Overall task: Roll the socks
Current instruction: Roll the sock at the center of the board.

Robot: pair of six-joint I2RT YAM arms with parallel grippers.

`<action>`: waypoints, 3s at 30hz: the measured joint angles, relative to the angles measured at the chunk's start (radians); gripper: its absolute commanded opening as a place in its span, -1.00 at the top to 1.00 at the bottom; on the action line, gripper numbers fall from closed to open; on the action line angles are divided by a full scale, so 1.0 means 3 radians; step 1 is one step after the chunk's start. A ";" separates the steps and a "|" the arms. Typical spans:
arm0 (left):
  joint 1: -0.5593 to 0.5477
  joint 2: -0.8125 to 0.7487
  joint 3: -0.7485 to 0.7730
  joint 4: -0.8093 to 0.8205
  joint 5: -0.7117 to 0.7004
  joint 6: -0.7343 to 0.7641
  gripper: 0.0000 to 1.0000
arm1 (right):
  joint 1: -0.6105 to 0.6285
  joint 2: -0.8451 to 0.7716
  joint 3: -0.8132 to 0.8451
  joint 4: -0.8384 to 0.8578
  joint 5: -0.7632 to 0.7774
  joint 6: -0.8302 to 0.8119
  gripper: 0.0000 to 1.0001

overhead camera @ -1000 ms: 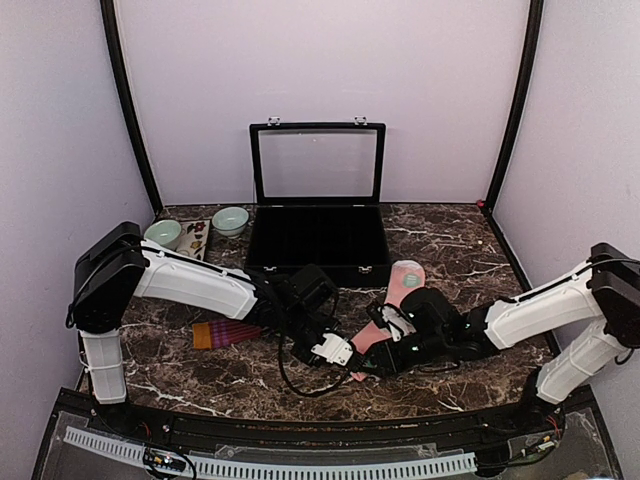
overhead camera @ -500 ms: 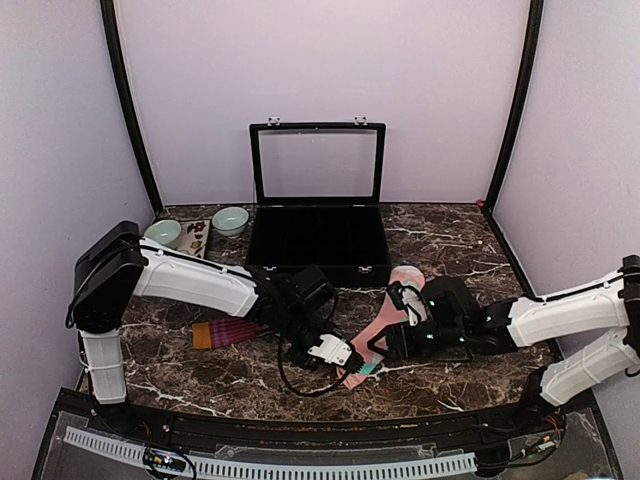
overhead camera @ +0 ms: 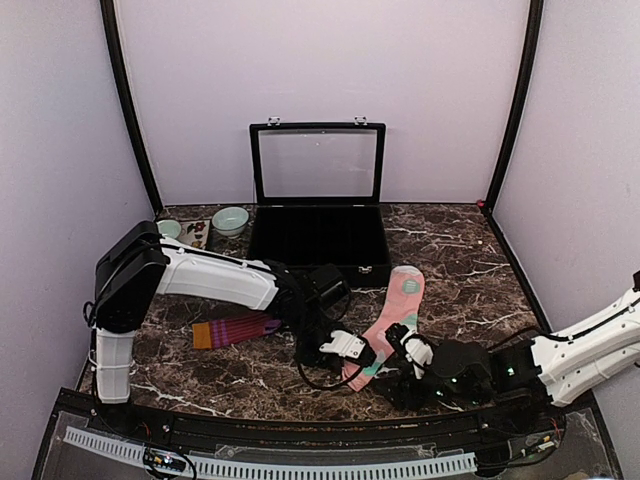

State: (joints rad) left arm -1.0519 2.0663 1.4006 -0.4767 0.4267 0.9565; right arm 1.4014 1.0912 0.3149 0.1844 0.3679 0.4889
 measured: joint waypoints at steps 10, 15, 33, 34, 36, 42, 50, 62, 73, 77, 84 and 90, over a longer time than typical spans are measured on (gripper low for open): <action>0.0074 0.0261 0.0401 -0.0423 0.0266 -0.0219 1.00 | 0.0824 0.0659 0.0245 0.0025 0.0753 -0.0675 0.01; 0.0114 0.0397 0.0596 -0.0652 0.0451 -0.0273 1.00 | 0.0862 0.1142 0.0465 0.0154 0.0963 -0.1002 0.08; 0.0156 0.0590 0.0809 -0.1137 0.0796 -0.0228 1.00 | 0.0732 0.1751 0.0533 0.0736 0.1227 -0.1479 0.15; 0.0160 0.0599 0.0821 -0.1144 0.0800 -0.0228 1.00 | 0.0725 0.1775 0.0537 0.0745 0.1212 -0.1497 0.16; 0.0165 0.0610 0.0835 -0.1152 0.0815 -0.0229 1.00 | 0.0715 0.1811 0.0537 0.0762 0.1172 -0.1517 0.21; 0.0168 0.0624 0.0856 -0.1172 0.0820 -0.0233 1.00 | 0.0641 0.1930 0.0558 0.0801 0.1137 -0.1467 0.47; 0.0168 0.0626 0.0856 -0.1164 0.0804 -0.0251 1.00 | 0.0614 0.2001 0.0626 0.0773 0.1141 -0.1228 0.63; 0.0168 0.0626 0.0849 -0.1136 0.0796 -0.0347 1.00 | 0.0643 0.1779 0.0670 0.0599 0.1208 -0.0923 0.36; 0.0169 0.0624 0.0846 -0.1144 0.0800 -0.0266 1.00 | 0.0643 0.1812 0.0682 0.0668 0.1189 -0.0904 0.49; 0.0169 0.0624 0.0846 -0.1147 0.0800 -0.0245 1.00 | 0.0643 0.1923 0.0680 0.0760 0.1195 -0.0899 0.50; 0.0169 0.0624 0.0846 -0.1185 0.0804 -0.0191 0.93 | 0.0643 0.1982 0.0600 0.0855 0.1247 -0.0758 0.83; 0.0169 0.0624 0.0861 -0.1208 0.0795 -0.0168 0.47 | 0.0627 0.1982 0.0568 0.0885 0.1268 -0.0608 1.00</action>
State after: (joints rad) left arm -1.0012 2.2536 1.6588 -0.8391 0.6651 0.9062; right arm 1.5894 1.6859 0.4854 0.4500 0.7483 0.3065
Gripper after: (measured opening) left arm 0.148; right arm 0.012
